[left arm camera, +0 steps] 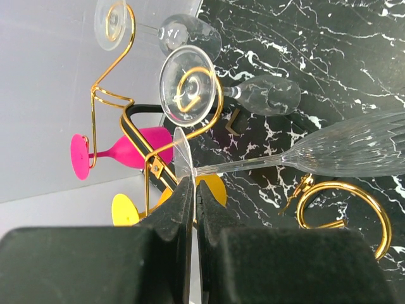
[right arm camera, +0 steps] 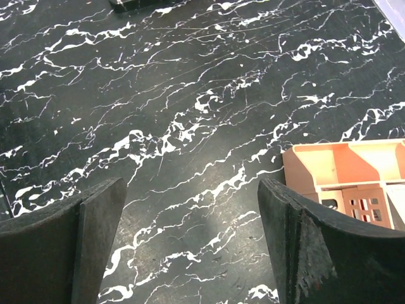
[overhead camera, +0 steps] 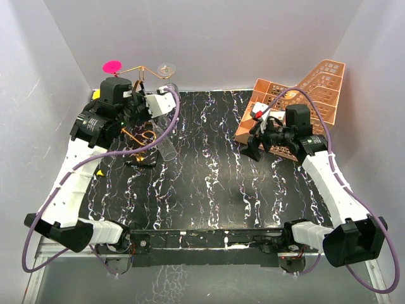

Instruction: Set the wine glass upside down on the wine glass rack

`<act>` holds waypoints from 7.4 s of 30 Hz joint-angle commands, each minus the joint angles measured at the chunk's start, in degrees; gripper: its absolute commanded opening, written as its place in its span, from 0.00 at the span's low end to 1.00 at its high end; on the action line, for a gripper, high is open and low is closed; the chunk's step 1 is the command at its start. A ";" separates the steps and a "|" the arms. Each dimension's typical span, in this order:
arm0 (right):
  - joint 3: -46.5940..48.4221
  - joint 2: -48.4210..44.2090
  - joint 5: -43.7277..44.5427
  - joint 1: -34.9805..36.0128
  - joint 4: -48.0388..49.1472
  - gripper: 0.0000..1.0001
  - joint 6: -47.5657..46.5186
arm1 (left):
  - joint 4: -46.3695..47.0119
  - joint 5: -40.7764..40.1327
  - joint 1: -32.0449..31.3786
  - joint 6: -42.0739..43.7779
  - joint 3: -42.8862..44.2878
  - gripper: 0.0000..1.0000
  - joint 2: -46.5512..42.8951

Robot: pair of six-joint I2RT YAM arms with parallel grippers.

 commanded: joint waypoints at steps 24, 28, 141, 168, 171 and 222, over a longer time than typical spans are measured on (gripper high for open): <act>-6.47 -1.25 0.45 -1.30 9.92 0.98 1.38 | -11.03 -2.85 -0.20 9.93 -1.27 0.00 -2.14; -6.77 -1.16 0.13 -1.44 9.89 0.99 1.40 | -12.06 -2.46 -0.17 10.72 -1.08 0.00 -2.37; -5.73 3.53 -1.15 -2.36 7.19 0.99 -0.04 | -16.28 0.28 -0.20 4.40 2.56 0.06 0.76; -5.68 4.20 -1.08 -2.35 6.59 0.99 -0.36 | -18.00 -0.84 -0.16 4.40 2.79 0.20 0.41; -5.46 4.36 -1.27 -2.40 6.45 0.99 -0.37 | -17.68 -0.92 -0.20 3.96 2.51 0.26 0.25; -5.52 5.71 -0.98 -2.35 6.26 0.99 -0.55 | -15.64 -6.98 3.39 -4.91 -1.58 0.49 -2.29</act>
